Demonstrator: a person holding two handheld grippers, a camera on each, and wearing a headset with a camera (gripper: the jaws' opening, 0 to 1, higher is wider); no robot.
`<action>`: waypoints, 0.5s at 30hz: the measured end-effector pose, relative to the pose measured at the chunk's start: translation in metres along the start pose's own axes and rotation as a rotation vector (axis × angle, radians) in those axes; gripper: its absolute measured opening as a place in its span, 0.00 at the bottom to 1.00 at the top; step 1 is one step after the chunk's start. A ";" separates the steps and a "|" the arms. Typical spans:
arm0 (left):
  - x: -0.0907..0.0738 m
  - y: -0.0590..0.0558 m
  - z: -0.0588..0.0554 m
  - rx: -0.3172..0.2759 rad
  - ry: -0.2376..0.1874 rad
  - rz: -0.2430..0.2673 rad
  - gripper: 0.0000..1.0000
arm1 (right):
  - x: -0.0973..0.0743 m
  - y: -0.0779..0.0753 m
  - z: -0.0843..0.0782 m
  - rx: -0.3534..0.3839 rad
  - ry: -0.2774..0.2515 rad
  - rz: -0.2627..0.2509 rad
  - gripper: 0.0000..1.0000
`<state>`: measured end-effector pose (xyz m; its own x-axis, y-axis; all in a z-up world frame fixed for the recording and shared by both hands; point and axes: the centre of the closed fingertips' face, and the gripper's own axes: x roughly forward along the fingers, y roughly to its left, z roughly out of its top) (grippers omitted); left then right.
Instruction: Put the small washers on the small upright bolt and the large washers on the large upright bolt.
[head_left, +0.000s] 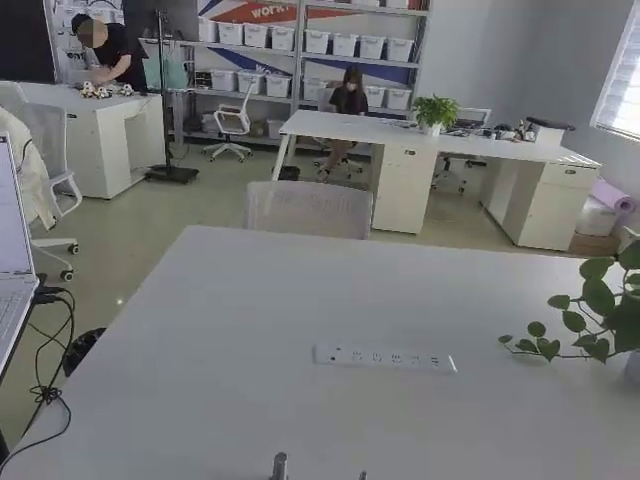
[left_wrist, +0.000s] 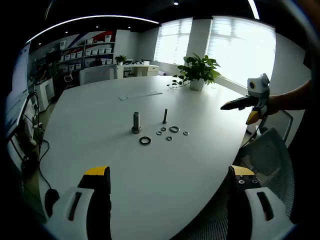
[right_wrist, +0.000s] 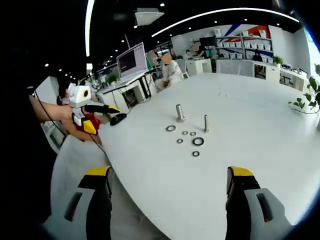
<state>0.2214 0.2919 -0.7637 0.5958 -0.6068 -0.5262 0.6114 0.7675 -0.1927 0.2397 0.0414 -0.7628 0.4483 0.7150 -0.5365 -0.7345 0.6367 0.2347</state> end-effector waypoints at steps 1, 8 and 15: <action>0.000 0.000 0.001 -0.005 -0.006 0.001 0.96 | 0.000 0.000 -0.001 -0.013 0.003 -0.001 0.93; 0.001 -0.002 0.004 -0.003 -0.018 0.000 0.97 | -0.003 0.001 -0.003 0.000 0.000 -0.003 0.92; 0.001 -0.004 0.006 -0.011 -0.025 0.000 0.98 | -0.008 0.000 0.000 -0.001 -0.011 -0.007 0.92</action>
<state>0.2227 0.2874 -0.7583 0.6086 -0.6115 -0.5056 0.6058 0.7697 -0.2016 0.2362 0.0357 -0.7588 0.4594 0.7135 -0.5290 -0.7316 0.6417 0.2301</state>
